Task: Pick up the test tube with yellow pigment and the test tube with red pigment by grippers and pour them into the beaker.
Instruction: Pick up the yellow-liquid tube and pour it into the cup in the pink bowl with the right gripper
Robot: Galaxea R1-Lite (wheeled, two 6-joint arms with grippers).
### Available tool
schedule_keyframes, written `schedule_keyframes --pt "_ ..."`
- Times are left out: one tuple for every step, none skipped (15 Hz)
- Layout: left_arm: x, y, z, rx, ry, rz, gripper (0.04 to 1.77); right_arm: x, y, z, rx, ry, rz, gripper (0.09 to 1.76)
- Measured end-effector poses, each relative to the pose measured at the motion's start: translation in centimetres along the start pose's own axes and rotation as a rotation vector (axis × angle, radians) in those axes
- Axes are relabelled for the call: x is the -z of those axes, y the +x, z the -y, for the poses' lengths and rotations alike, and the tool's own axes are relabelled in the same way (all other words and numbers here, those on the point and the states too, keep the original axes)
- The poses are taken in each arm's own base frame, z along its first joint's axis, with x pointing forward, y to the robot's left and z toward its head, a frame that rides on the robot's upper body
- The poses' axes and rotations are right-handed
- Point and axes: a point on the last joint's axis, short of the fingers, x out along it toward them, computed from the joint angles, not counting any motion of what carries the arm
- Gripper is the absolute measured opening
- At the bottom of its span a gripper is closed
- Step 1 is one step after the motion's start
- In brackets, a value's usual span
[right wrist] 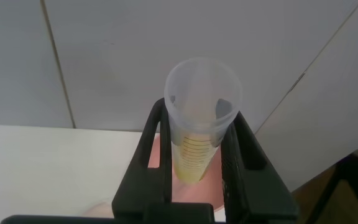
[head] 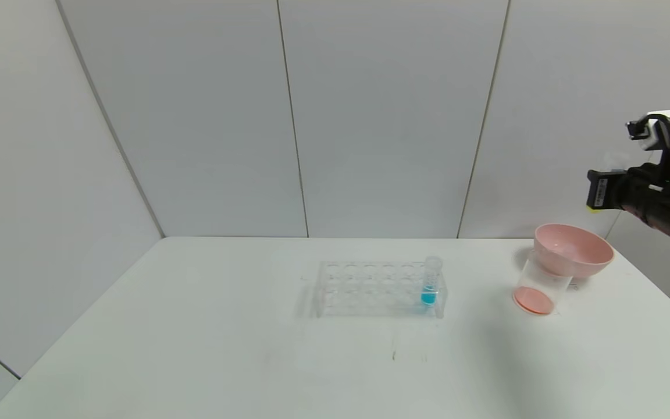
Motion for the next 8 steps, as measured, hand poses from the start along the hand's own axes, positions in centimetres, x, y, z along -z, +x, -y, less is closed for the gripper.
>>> schedule_keyframes --pt "0.0 0.0 0.0 0.000 0.000 0.000 1.76 0.9 0.0 1.6 -0.023 -0.075 0.038 0.51" --pt "0.0 0.0 0.0 0.000 0.000 0.000 1.76 1.8 0.0 3.0 -0.037 -0.141 0.070 0.51" --pt "0.0 0.0 0.0 0.000 0.000 0.000 1.76 2.9 0.1 4.2 -0.047 -0.197 0.088 0.51" --pt "0.0 0.0 0.0 0.000 0.000 0.000 1.76 3.8 0.1 4.9 -0.049 -0.235 0.087 0.51" --pt "0.0 0.0 0.0 0.000 0.000 0.000 1.76 4.7 0.2 5.4 -0.052 -0.272 0.080 0.51" --pt "0.0 0.0 0.0 0.000 0.000 0.000 1.76 5.3 0.1 5.5 -0.059 -0.300 0.077 0.51" --pt "0.0 0.0 0.0 0.000 0.000 0.000 1.76 5.9 0.1 5.5 -0.070 -0.319 0.076 0.51" --pt "0.0 0.0 0.0 0.000 0.000 0.000 1.76 6.4 0.0 5.3 -0.085 -0.330 0.071 0.51"
